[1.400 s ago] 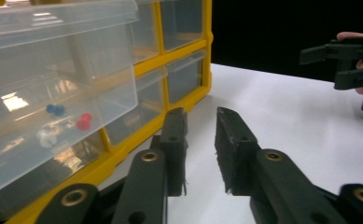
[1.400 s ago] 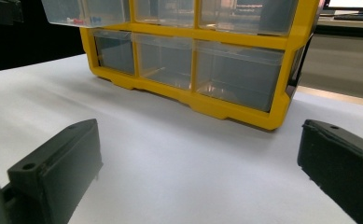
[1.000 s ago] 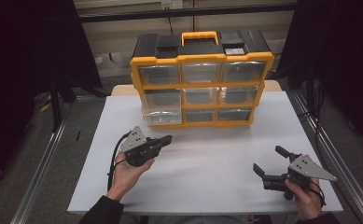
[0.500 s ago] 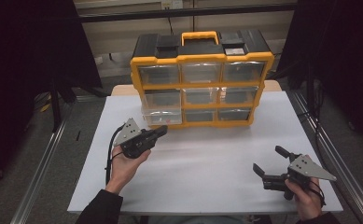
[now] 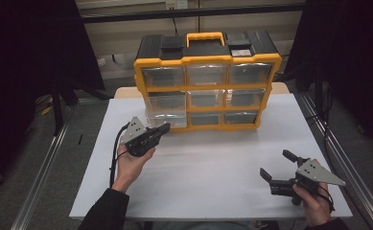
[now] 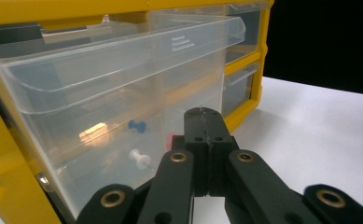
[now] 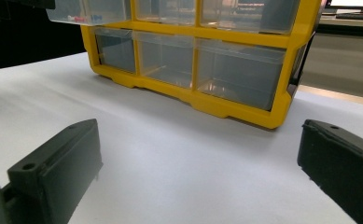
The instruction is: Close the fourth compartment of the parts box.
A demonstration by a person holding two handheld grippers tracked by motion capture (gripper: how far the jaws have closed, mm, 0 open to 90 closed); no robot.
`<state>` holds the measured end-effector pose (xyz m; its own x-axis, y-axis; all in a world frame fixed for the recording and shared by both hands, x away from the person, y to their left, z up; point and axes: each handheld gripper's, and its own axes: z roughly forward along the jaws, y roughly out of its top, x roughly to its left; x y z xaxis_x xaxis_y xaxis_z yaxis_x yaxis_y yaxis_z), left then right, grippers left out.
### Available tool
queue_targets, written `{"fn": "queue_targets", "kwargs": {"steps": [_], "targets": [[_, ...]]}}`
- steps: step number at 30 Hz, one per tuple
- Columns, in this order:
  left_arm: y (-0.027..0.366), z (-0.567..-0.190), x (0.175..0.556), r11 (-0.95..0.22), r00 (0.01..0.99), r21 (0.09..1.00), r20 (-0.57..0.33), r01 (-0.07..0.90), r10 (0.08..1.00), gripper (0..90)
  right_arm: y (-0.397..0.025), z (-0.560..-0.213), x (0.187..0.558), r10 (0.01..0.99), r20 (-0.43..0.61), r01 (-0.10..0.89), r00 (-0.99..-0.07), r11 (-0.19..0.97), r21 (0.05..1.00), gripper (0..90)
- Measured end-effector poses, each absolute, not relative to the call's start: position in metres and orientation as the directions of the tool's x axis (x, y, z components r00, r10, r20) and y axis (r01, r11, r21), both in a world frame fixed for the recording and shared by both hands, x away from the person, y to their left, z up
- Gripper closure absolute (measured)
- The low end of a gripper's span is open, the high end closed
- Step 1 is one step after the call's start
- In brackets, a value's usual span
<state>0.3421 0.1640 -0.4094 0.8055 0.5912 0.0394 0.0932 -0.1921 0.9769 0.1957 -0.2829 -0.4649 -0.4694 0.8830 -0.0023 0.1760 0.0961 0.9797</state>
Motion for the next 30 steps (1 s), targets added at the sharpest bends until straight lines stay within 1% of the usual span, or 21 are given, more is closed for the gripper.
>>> {"fn": "queue_targets", "kwargs": {"steps": [1, 4, 5, 7, 8, 9, 11, 12, 14, 15, 17, 18, 19, 20, 27, 29, 30], "targets": [[0.165, -0.409, 0.344, -0.21, 0.809, 0.974, 0.058, 0.081, 0.585, 90.0, -0.283, -0.465, 0.196, 0.883, -0.001, 0.176, -0.469, 0.095, 0.98, 0.0], [0.166, -0.41, 0.347, -0.206, 0.806, 0.974, 0.051, 0.089, 0.589, 90.0, -0.283, -0.465, 0.196, 0.884, -0.001, 0.176, -0.468, 0.094, 0.98, 0.0], [0.165, -0.411, 0.347, -0.184, 0.802, 0.978, 0.028, 0.103, 0.597, 90.0, -0.283, -0.465, 0.196, 0.884, 0.0, 0.177, -0.468, 0.094, 0.98, 0.0], [0.164, -0.412, 0.349, -0.181, 0.803, 0.977, 0.018, 0.112, 0.595, 90.0, -0.283, -0.465, 0.196, 0.884, 0.0, 0.177, -0.468, 0.094, 0.98, 0.0], [0.165, -0.411, 0.348, -0.2, 0.788, 0.973, 0.036, 0.112, 0.614, 90.0, -0.283, -0.465, 0.196, 0.883, 0.001, 0.177, -0.469, 0.093, 0.98, 0.0], [0.165, -0.412, 0.35, -0.185, 0.808, 0.977, 0.022, 0.109, 0.589, 90.0, -0.283, -0.465, 0.195, 0.884, 0.002, 0.178, -0.467, 0.091, 0.98, 0.0], [0.166, -0.411, 0.351, -0.207, 0.806, 0.973, 0.043, 0.099, 0.59, 90.0, -0.283, -0.465, 0.196, 0.883, 0.002, 0.174, -0.469, 0.091, 0.981, 0.0], [0.165, -0.412, 0.351, -0.186, 0.803, 0.977, 0.027, 0.105, 0.595, 90.0, -0.283, -0.465, 0.196, 0.884, 0.002, 0.173, -0.468, 0.09, 0.981, 0.0], [0.165, -0.411, 0.352, -0.195, 0.803, 0.976, 0.036, 0.101, 0.595, 90.0, -0.283, -0.465, 0.196, 0.884, 0.004, 0.176, -0.468, 0.089, 0.98, 0.0], [0.164, -0.412, 0.352, -0.189, 0.805, 0.976, 0.026, 0.108, 0.593, 90.0, -0.283, -0.465, 0.196, 0.883, 0.003, 0.175, -0.469, 0.09, 0.98, 0.0], [0.164, -0.411, 0.353, -0.202, 0.804, 0.975, 0.042, 0.098, 0.593, 90.0, -0.283, -0.465, 0.196, 0.885, 0.002, 0.178, -0.465, 0.091, 0.98, 0.0], [0.164, -0.41, 0.351, -0.209, 0.785, 0.973, 0.05, 0.102, 0.618, 90.0, -0.283, -0.465, 0.196, 0.884, 0.003, 0.176, -0.467, 0.089, 0.98, 0.0], [0.164, -0.411, 0.353, -0.201, 0.803, 0.975, 0.04, 0.1, 0.595, 90.0, -0.283, -0.465, 0.196, 0.884, 0.002, 0.174, -0.467, 0.089, 0.981, 0.0], [0.164, -0.41, 0.353, -0.213, 0.802, 0.972, 0.054, 0.093, 0.594, 90.0, -0.283, -0.465, 0.196, 0.884, 0.001, 0.174, -0.467, 0.09, 0.981, 0.0], [0.162, -0.41, 0.355, -0.204, 0.798, 0.973, 0.04, 0.104, 0.601, 90.0, -0.283, -0.465, 0.196, 0.884, 0.004, 0.176, -0.467, 0.089, 0.98, 0.0], [0.162, -0.41, 0.356, -0.213, 0.797, 0.973, 0.055, 0.094, 0.602, 90.0, -0.283, -0.465, 0.196, 0.885, 0.003, 0.178, -0.465, 0.09, 0.98, 0.0], [0.162, -0.41, 0.356, -0.207, 0.795, 0.973, 0.047, 0.099, 0.605, 90.0, -0.283, -0.465, 0.196, 0.885, 0.0, 0.176, -0.466, 0.093, 0.98, 0.0]]}}
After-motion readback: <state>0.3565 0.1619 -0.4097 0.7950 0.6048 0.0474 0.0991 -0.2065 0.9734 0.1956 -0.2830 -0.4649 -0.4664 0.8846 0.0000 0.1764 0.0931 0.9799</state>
